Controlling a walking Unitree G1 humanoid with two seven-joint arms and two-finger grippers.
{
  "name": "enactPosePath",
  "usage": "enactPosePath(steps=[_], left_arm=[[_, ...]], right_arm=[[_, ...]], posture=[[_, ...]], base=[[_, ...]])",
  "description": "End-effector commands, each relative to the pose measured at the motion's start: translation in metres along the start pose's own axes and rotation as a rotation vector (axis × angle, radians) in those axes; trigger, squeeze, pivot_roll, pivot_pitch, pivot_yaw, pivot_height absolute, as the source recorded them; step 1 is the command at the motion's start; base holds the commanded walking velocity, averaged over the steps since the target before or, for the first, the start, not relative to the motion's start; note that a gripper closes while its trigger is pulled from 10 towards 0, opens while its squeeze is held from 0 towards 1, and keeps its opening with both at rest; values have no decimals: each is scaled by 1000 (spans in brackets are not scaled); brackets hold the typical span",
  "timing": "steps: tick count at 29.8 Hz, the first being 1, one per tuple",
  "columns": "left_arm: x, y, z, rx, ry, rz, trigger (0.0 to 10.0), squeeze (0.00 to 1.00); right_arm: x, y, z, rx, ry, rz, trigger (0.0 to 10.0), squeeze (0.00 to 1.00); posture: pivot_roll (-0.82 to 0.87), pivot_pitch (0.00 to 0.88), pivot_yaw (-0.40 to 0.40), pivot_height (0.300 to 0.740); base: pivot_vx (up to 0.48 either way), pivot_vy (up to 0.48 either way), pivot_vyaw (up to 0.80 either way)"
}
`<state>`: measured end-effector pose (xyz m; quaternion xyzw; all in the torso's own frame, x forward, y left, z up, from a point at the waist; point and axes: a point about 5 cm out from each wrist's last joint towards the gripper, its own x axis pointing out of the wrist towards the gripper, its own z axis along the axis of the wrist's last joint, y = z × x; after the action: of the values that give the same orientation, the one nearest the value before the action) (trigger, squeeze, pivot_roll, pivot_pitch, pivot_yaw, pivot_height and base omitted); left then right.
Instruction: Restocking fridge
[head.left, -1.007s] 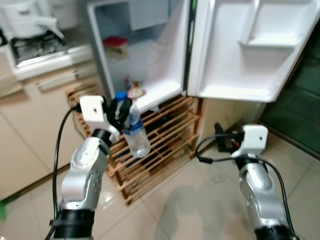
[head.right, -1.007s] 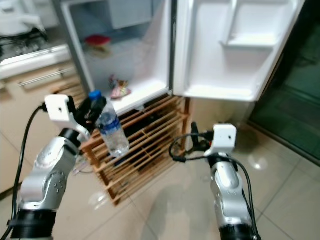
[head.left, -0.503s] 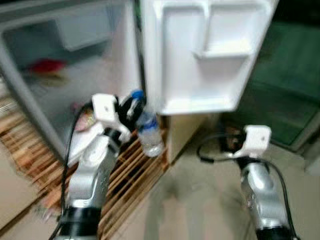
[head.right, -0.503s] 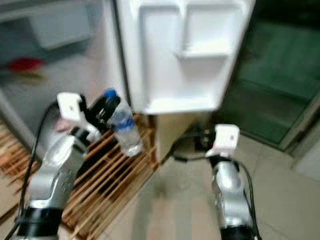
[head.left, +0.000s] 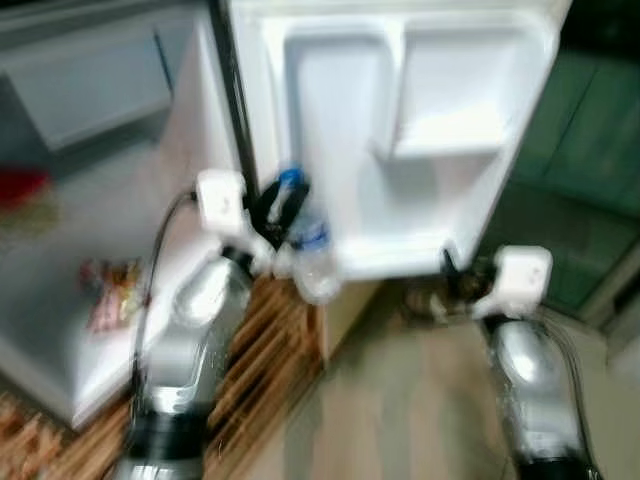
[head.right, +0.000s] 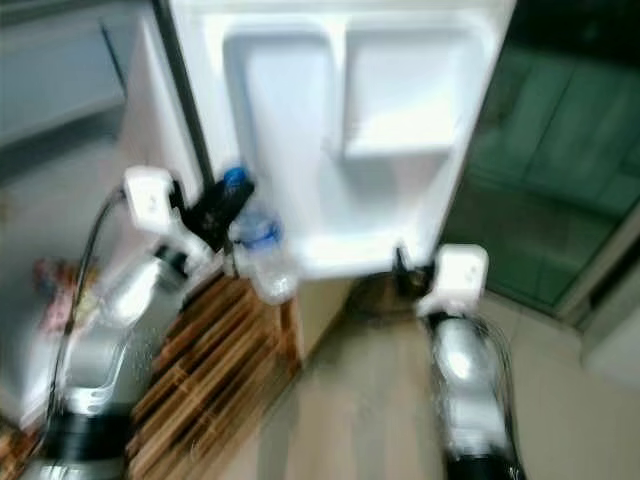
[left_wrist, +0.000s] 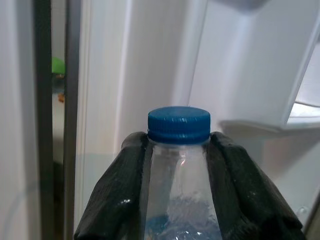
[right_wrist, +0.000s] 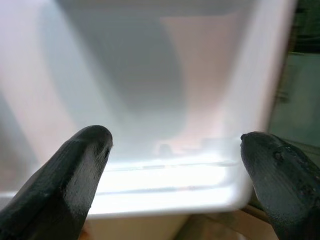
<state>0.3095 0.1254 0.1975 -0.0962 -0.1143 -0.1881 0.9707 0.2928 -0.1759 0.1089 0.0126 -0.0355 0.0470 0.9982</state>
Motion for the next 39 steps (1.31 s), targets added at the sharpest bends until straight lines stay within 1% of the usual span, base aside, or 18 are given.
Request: enactPosePath(steps=[1, 3, 8, 14, 16, 17, 18, 19, 22, 23, 26, 27, 31, 32, 33, 35, 37, 39], left_arm=[[9, -5, 25, 43, -91, 3, 10000, 0], [9, -8, 36, 51, -126, -16, 10000, 0], [11, -11, 42, 53, -140, -18, 10000, 0], [17, -16, 44, 38, -137, -40, 10000, 0], [25, -23, 45, 29, -142, -64, 10000, 0], [25, -23, 45, 29, -142, -64, 10000, 0], [31, -27, 45, 20, -140, -86, 10000, 0], [34, -29, 46, 18, -138, -95, 10000, 0], [45, -37, 45, 7, -107, -155, 10000, 0], [45, -37, 45, 7, -107, -155, 10000, 0], [55, -42, 44, -7, -98, -187, 10000, 0], [59, -43, 44, -6, -100, -193, 10000, 0], [84, -47, 34, -2, -87, -182, 10000, 0], [84, -47, 34, -2, -87, -182, 10000, 0], [89, -52, 33, -6, -96, -187, 10000, 0], [93, -55, 31, -3, -94, -189, 10000, 0], [95, -58, 31, 16, -104, -203, 10000, 0], [98, -63, 28, 73, -118, -213, 10000, 0]], right_arm=[[-2, -2, 8, 7, -22, 23, 10000, 0], [-8, 5, 9, 38, -11, 91, 10000, 0], [-14, 13, 3, 43, 28, 145, 10000, 0], [-12, 19, 4, 55, 31, 169, 10000, 0], [-13, 21, 5, 58, 34, 180, 10000, 0], [-13, 21, 5, 58, 34, 180, 10000, 0], [-13, 22, 5, 61, 37, 191, 10000, 0], [-14, 22, 5, 63, 39, 197, 10000, 0], [-16, 25, 5, 67, 46, 211, 10000, 0], [-16, 25, 5, 67, 46, 211, 10000, 0], [-18, 25, 5, 69, 53, 213, 10000, 0], [-18, 26, 5, 69, 54, 213, 10000, 0], [-21, 23, 6, 68, 52, 187, 10000, 0], [-21, 23, 6, 68, 52, 187, 10000, 0], [-23, 24, 6, 69, 52, 183, 10000, 0], [-25, 25, 6, 69, 53, 183, 10000, 0], [-27, 26, 6, 70, 54, 183, 10000, 0], [-32, 28, 5, 68, 60, 185, 10000, 0]], posture=[[-175, 0, 55, 740], [-172, 0, 49, 740], [-178, 0, 55, 740], [-186, 0, 63, 740], [-186, 0, 63, 740], [-186, 0, 63, 740], [-189, 0, 65, 740], [-189, 0, 65, 740], [-196, 0, 73, 740], [-196, 0, 73, 740], [-205, 0, 82, 740], [-211, 0, 89, 740], [-229, 0, 110, 740], [-229, 0, 110, 740], [-235, 0, 114, 740], [-237, 0, 117, 740], [-244, 0, 121, 740], [-256, 0, 130, 740]], base=[[0, 0, 0], [0, 0, 0], [0, 0, 0], [0, 0, 0], [0, 0, 0], [0, 0, 0], [0, 0, 0], [0, 0, 0], [0, 0, 0], [0, 0, 0], [0, 0, 0], [0, 0, 0], [0, 0, 0], [0, 0, 0], [0, 0, 0], [0, 0, 0], [0, 0, 0], [0, 0, 0]])
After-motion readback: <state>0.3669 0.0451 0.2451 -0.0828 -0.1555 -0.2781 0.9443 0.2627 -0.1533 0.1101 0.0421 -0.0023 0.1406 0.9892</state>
